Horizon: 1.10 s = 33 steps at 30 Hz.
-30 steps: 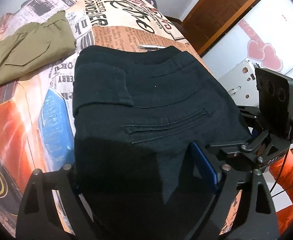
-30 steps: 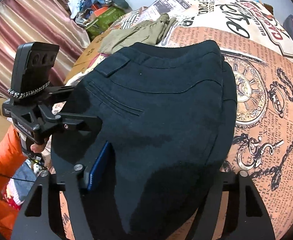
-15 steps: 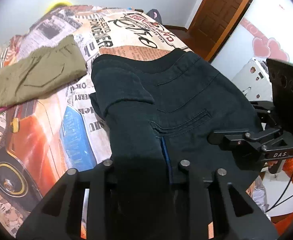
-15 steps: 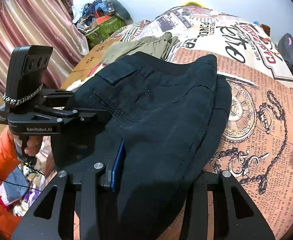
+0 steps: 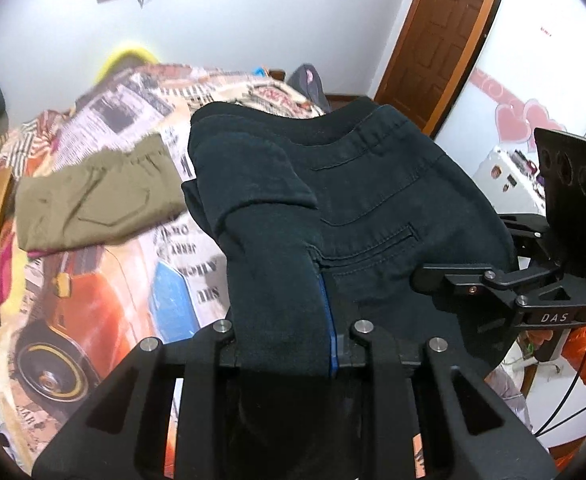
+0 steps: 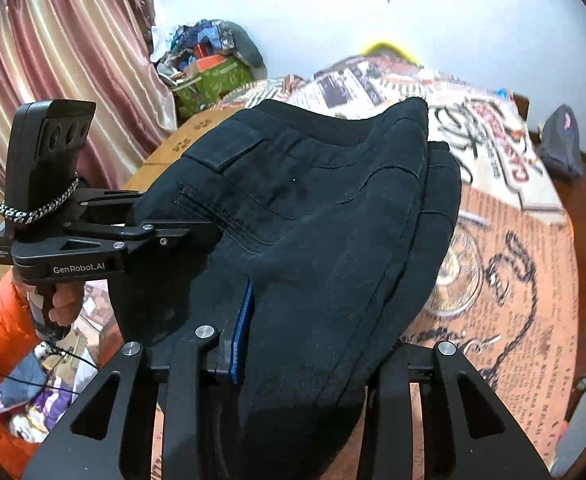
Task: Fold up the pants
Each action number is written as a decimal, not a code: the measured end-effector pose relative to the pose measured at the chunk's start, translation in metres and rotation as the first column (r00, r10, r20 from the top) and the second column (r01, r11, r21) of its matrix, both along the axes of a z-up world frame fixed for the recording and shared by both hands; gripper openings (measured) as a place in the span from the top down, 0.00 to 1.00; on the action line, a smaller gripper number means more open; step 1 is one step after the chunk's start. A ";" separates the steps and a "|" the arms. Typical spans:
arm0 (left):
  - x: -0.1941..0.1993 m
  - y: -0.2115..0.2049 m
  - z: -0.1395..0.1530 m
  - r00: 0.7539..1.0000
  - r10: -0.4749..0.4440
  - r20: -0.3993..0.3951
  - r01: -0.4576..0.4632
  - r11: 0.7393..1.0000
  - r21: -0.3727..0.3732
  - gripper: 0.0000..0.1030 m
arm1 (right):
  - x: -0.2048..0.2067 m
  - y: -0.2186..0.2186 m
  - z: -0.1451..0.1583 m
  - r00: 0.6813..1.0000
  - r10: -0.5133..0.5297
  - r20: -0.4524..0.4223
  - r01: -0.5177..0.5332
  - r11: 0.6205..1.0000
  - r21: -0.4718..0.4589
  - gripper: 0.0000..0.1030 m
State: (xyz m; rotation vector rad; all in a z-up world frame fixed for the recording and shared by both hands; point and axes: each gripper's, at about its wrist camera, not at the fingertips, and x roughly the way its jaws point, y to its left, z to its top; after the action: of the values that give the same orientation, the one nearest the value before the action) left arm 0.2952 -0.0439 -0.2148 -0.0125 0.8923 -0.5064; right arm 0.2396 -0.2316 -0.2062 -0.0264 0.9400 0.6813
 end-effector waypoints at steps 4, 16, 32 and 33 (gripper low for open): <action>-0.001 0.013 0.021 0.999 0.025 0.045 -0.024 1.000 -0.018 0.77 | 0.004 0.009 0.016 0.999 0.007 0.043 -0.007 1.000 0.006 0.70; 0.023 0.070 0.063 0.979 0.123 0.162 -0.127 0.992 0.012 0.77 | 0.046 0.065 0.043 0.990 0.057 0.127 -0.059 0.998 0.016 0.70; 0.110 0.147 0.078 0.941 0.237 0.240 -0.253 0.967 0.039 0.77 | 0.123 0.145 0.048 0.970 0.127 0.206 -0.127 0.992 -0.013 0.70; 0.117 0.150 0.077 0.941 0.242 0.238 -0.259 0.965 0.040 0.77 | 0.128 0.148 0.047 0.970 0.127 0.207 -0.127 0.992 -0.013 0.70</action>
State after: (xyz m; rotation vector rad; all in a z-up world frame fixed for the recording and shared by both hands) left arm 0.4119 0.1064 -0.1377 -0.0029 0.6671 -0.2315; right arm 0.3673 -0.0836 -0.1596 -0.1564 0.7410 0.7812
